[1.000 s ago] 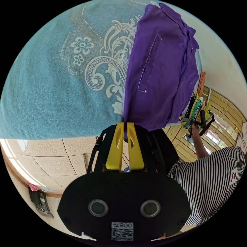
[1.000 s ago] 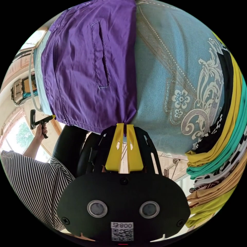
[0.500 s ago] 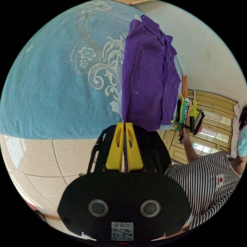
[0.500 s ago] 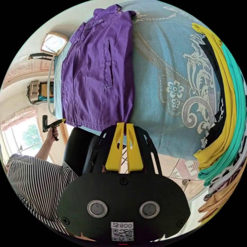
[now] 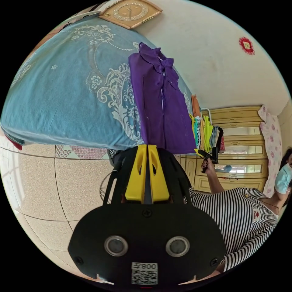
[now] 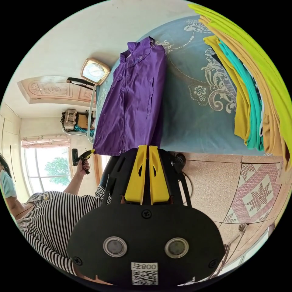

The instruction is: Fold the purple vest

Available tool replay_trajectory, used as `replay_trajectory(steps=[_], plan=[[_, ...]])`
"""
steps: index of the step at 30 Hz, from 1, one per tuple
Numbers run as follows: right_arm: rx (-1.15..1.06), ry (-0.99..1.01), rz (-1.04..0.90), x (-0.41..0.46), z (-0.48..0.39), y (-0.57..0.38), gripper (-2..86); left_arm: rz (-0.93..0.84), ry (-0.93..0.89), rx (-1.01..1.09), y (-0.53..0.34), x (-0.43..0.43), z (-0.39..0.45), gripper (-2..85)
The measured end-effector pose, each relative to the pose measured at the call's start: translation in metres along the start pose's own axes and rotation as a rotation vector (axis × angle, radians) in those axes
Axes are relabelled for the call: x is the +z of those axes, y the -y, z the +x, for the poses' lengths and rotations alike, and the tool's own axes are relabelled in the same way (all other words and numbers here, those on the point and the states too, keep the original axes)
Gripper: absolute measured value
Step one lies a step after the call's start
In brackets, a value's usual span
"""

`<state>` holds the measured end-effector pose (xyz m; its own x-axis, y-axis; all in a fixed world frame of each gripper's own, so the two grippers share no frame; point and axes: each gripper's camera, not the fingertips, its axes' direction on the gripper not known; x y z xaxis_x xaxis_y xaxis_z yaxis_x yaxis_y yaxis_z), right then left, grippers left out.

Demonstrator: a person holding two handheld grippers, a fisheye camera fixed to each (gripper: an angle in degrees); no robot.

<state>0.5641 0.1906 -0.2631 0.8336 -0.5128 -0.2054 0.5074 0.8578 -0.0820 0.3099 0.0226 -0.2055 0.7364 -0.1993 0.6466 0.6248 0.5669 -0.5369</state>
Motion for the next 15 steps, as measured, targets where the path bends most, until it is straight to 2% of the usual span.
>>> replay_trajectory(steps=[15], plan=[[-0.024, 0.083, 0.062, -0.035, 0.032, -0.102, 0.6, 0.048, -0.095, 0.024, -0.077, -0.029, 0.029, 0.3]])
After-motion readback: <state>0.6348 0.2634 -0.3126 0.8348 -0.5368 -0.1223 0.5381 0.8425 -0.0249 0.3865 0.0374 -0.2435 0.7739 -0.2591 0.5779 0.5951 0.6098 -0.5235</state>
